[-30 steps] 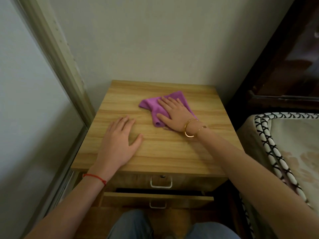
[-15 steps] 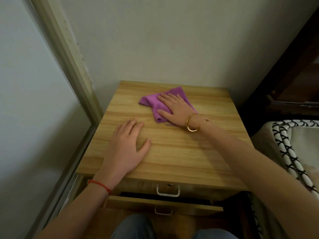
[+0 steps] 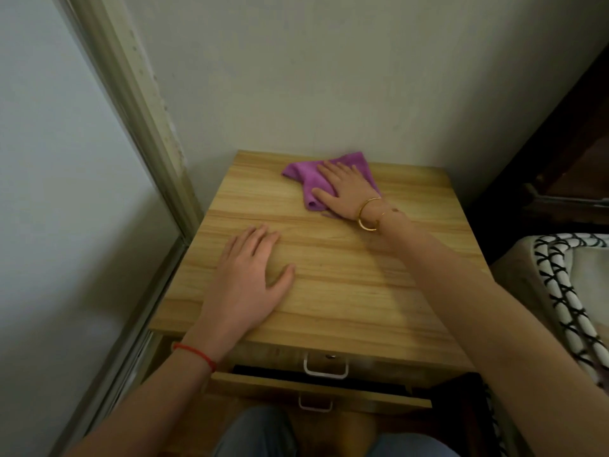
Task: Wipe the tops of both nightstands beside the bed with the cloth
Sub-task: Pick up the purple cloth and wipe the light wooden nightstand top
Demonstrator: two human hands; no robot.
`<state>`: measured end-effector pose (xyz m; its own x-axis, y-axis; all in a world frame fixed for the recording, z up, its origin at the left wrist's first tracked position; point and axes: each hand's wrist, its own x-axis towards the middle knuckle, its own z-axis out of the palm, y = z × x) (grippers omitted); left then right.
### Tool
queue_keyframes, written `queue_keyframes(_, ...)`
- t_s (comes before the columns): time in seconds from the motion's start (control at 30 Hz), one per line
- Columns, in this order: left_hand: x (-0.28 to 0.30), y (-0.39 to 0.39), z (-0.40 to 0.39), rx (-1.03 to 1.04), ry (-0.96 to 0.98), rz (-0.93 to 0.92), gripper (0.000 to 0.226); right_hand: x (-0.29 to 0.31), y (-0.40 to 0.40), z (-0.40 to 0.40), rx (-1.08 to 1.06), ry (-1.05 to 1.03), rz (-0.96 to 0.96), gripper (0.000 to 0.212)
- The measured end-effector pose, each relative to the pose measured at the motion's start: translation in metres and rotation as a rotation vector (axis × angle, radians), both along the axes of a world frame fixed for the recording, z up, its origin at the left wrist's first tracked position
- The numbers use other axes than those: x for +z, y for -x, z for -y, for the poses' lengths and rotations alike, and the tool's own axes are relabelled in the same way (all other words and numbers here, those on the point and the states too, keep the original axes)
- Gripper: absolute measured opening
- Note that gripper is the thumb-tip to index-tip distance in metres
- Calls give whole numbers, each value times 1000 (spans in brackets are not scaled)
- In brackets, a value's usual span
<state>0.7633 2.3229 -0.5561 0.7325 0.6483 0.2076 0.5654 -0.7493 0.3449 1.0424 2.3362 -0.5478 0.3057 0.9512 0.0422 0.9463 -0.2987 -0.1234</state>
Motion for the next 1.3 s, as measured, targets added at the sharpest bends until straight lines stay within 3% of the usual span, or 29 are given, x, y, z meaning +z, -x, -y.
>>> queue_keyframes(0.1,1,0,-1,6,-5,-3,77,3,-13,11,-116,22,9,67)
queue_keyframes(0.3,0,1,1,1,-40,6,73,-6,40,52,161,-37,17,74)
queue_keyframes(0.43,2,2,1,-3,-35,-10,67,3,-1,66,-102,18,-2,67)
queue_keyframes(0.5,3,3,2,1,-37,-1,67,5,3,70,-136,19,6,67)
queue_keyframes(0.7,5,4,2,-13,-11,-11,65,1,63,120,163,-36,7,69)
queue_keyframes(0.87,8,15,2,-10,-16,-33,64,4,36,129,-105,12,-4,68)
queue_keyframes(1.13,4,46,-8,77,-64,-34,62,4,123,180,232,-18,-25,67)
queue_keyframes(1.3,4,49,-5,87,-75,-28,61,6,71,185,-70,16,-22,68)
